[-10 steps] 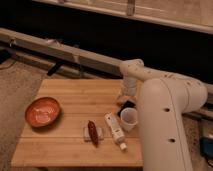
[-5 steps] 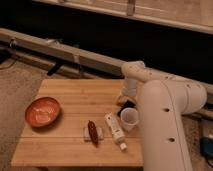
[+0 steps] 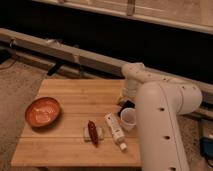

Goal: Place the eraser in the ceramic cup

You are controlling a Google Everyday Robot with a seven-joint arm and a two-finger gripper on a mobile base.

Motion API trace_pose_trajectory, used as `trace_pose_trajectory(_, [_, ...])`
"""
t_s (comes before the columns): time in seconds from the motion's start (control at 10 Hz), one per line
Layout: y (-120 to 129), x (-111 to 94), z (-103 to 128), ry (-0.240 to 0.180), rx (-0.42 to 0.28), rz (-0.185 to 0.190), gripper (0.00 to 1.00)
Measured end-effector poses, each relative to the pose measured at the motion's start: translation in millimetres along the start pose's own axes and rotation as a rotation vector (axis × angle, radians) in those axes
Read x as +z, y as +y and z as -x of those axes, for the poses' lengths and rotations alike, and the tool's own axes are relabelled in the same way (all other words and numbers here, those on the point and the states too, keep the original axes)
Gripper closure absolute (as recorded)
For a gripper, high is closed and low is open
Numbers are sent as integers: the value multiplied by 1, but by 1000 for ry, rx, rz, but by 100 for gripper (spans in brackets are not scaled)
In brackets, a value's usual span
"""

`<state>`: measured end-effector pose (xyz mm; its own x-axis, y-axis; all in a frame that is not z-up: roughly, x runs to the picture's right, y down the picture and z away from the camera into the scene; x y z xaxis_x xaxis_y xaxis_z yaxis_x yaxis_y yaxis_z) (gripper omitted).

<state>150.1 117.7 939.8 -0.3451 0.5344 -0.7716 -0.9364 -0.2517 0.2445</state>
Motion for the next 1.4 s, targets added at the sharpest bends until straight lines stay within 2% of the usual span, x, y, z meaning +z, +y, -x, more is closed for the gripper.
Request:
trace_pose_trajectory(0.1, [0,1,1,5,-3,2,35])
trace_pose_trajectory(0.3, [-1,2,0,21,0,5,58])
trace_pose_trajectory(0.7, [2,-6,1,15,-3,9,96])
trace_pose_trajectory(1.0, [0,-8,1,19,-1,5,100])
trace_pose_trajectory(1.1, [-1,-9,1,10,0,17,100])
trace_pose_trajectory(1.2, [-1,-19,-1,-11,0,52,100])
trace_pose_trajectory(1.4, [0,-52,-3,-80,-11,93,100])
